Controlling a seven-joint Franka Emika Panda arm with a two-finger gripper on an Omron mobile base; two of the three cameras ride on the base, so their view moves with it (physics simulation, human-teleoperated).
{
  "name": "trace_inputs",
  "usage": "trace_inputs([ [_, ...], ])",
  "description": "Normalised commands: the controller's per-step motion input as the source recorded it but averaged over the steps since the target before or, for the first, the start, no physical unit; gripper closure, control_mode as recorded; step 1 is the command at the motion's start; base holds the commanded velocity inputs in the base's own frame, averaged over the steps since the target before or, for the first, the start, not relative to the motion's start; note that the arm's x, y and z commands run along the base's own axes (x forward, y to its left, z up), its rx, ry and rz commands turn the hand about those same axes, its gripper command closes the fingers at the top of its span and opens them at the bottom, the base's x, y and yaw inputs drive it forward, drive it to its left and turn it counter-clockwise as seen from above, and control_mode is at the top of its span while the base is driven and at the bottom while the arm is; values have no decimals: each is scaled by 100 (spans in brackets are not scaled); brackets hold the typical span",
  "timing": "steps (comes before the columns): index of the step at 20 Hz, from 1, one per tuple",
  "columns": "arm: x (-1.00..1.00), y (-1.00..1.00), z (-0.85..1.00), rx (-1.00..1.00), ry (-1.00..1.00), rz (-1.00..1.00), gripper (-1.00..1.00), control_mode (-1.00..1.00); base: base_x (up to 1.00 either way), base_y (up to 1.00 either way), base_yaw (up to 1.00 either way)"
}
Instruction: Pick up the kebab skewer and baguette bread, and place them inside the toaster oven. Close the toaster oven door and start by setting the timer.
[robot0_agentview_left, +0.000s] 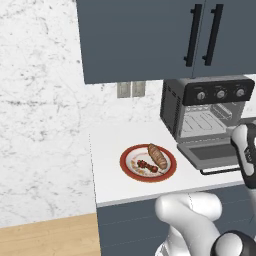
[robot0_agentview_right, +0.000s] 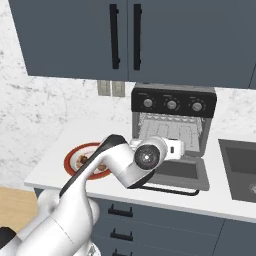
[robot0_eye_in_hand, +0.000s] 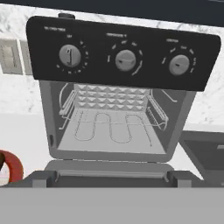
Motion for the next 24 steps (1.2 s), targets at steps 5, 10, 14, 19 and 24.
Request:
trace_inputs([
  [5, 25, -4, -31, -10, 0, 0, -100, -100, 0, 0, 0],
  [10, 14, 0, 1, 5, -1, -1, -100, -100, 0, 0, 0],
  [14, 14, 0, 13, 5, -6, 0, -100, -100, 0, 0, 0],
  [19, 30, 0, 17, 5, -1, 0, -100, -100, 0, 0, 0],
  [24, 41, 0, 1, 3, 0, 0, -100, -100, 0, 0, 0],
])
